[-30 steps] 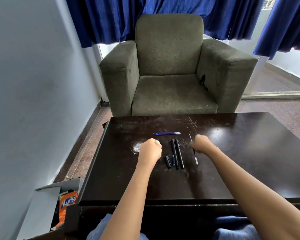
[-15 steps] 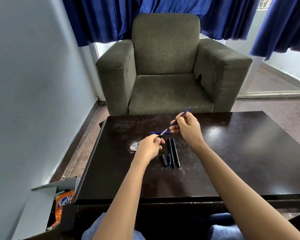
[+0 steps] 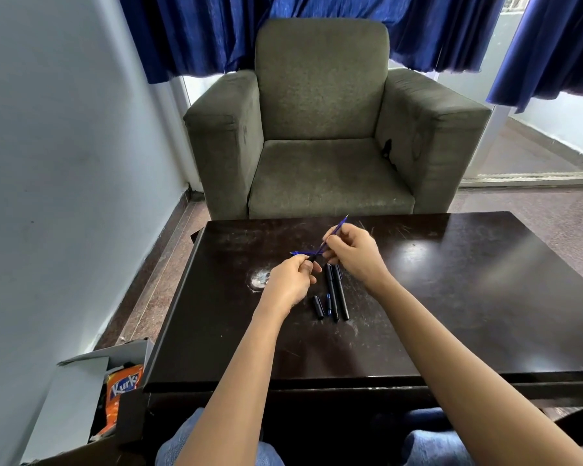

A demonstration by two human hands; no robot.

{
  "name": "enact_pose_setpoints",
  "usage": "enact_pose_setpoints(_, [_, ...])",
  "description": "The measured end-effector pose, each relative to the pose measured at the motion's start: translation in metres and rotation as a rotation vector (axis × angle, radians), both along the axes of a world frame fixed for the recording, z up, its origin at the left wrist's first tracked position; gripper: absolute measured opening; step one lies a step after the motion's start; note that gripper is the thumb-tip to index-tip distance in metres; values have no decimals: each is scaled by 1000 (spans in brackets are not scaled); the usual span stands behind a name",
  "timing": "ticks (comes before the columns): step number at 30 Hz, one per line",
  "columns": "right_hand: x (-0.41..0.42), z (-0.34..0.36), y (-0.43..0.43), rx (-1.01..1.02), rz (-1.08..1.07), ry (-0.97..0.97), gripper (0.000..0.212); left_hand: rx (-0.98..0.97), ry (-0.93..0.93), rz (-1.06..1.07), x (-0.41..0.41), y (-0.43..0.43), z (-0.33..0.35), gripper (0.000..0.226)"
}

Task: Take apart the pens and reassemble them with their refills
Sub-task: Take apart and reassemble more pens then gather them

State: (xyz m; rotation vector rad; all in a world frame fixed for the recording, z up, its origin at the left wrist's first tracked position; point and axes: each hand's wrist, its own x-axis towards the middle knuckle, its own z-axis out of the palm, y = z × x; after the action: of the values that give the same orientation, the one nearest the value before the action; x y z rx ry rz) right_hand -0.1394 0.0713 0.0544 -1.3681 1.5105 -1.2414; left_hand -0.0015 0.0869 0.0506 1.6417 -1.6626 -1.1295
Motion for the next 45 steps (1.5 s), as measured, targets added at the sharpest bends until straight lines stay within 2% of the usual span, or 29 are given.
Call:
enact_pose_setpoints(5, [-4,-14,-5,93,172,250,15,-48,74,63,2,-2,-3,29])
enact_pose_setpoints(7, [-9,-25,-6,116,194,410,19,-62,97,91,3,-2,-3,30])
enact_pose_setpoints(11, [-14,-54,-2,228,306,1012,55,-63,102,103,4,-3,-4,30])
enact_pose_setpoints(14, [-11,-69,2,273,343,1225,70,-63,99,102,4,-3,-4,30])
enact_pose_setpoints(20, [-3,-78,3,209,356,1364,63,-76,86,97,5,-3,-3,29])
enact_pose_setpoints(27, [3,-77,3,196,364,1369,59,-80,57,88,6,-2,-2,30])
enact_pose_setpoints(29, [3,-74,2,181,348,1303,59,-83,57,89,6,-2,-2,29])
enact_pose_setpoints(30, [3,-70,2,172,324,1202,58,-82,62,91,6,-2,-2,29])
enact_pose_setpoints(37, [0,-26,-9,190,-34,-95,47,-81,68,84,5,-1,-3,30])
enact_pose_setpoints(39, [-3,-16,-10,219,-55,-374,48,-81,49,77,4,-1,-3,30])
enact_pose_setpoints(43, [-10,-1,-8,230,-78,-658,37,-79,43,72,3,-1,-3,29])
enact_pose_setpoints(45, [-12,1,-8,215,-95,-738,28,-82,34,63,3,-1,-3,30])
